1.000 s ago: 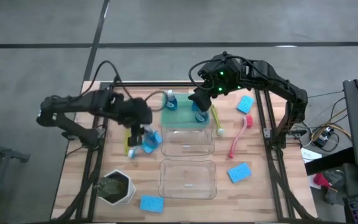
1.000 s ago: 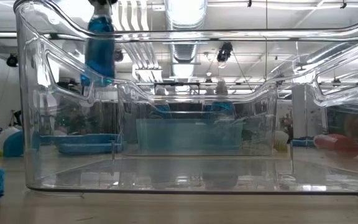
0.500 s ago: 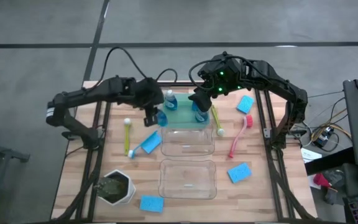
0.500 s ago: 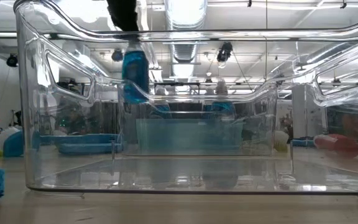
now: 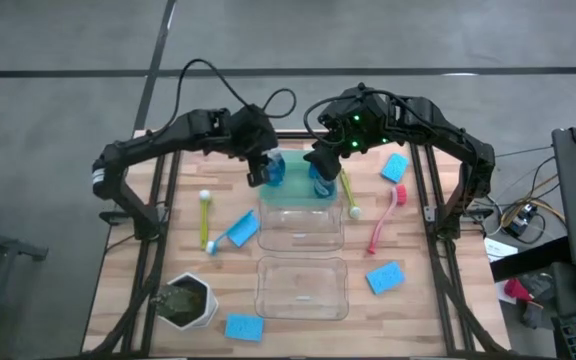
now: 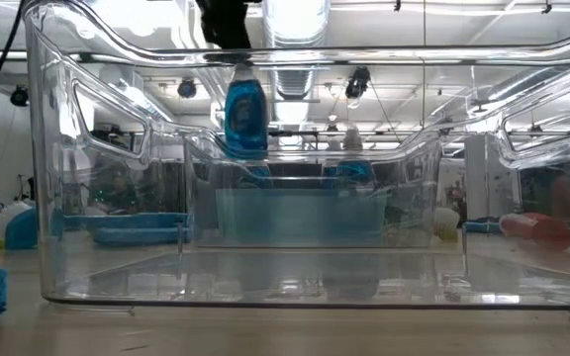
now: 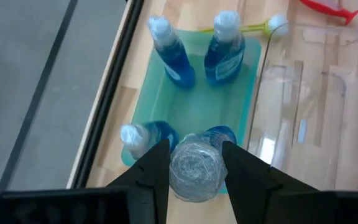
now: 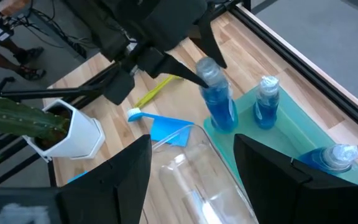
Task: Pick & Place Kitchen Sink Supplies
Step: Put the blue dishwashing liquid into the green bin
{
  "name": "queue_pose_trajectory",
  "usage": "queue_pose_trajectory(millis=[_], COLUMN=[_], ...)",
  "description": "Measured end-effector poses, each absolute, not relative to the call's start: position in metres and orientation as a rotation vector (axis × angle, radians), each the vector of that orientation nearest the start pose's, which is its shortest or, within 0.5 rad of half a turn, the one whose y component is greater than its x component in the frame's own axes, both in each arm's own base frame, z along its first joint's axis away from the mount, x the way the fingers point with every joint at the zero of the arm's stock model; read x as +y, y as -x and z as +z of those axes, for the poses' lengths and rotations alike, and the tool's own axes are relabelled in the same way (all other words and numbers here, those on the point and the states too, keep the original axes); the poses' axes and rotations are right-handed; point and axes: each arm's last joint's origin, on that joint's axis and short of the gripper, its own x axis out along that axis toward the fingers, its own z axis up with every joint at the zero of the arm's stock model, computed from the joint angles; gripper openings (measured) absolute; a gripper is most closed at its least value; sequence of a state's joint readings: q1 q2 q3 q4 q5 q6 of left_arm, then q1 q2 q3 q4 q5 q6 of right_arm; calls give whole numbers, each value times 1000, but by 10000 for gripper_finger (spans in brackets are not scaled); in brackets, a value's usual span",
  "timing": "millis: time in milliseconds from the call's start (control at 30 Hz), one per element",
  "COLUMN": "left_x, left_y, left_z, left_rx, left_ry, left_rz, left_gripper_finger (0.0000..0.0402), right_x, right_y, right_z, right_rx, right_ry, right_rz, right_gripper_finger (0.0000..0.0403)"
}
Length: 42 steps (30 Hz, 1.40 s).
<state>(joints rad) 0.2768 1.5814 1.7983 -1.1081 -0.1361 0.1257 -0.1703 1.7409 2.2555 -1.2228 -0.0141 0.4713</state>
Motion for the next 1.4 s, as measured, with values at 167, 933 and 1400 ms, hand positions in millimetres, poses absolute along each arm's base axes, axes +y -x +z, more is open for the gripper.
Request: queue_pose_trajectory(millis=[167, 933, 1400], left_x=[93, 115, 116], left_y=[-312, -375, -379], left_z=[395, 317, 305], left_rx=[937, 1084, 1021], left_ry=[-46, 28, 86], left_rz=[324, 448, 489], left_gripper_finger=[126, 126, 126], right_x=[-54, -55, -53], right_y=[-317, -317, -305], right_z=[474, 473, 479], right_rx=[659, 658, 670], right_ry=[-512, -501, -481], right_rz=[-313, -328, -322], right_gripper_finger=[224, 224, 224])
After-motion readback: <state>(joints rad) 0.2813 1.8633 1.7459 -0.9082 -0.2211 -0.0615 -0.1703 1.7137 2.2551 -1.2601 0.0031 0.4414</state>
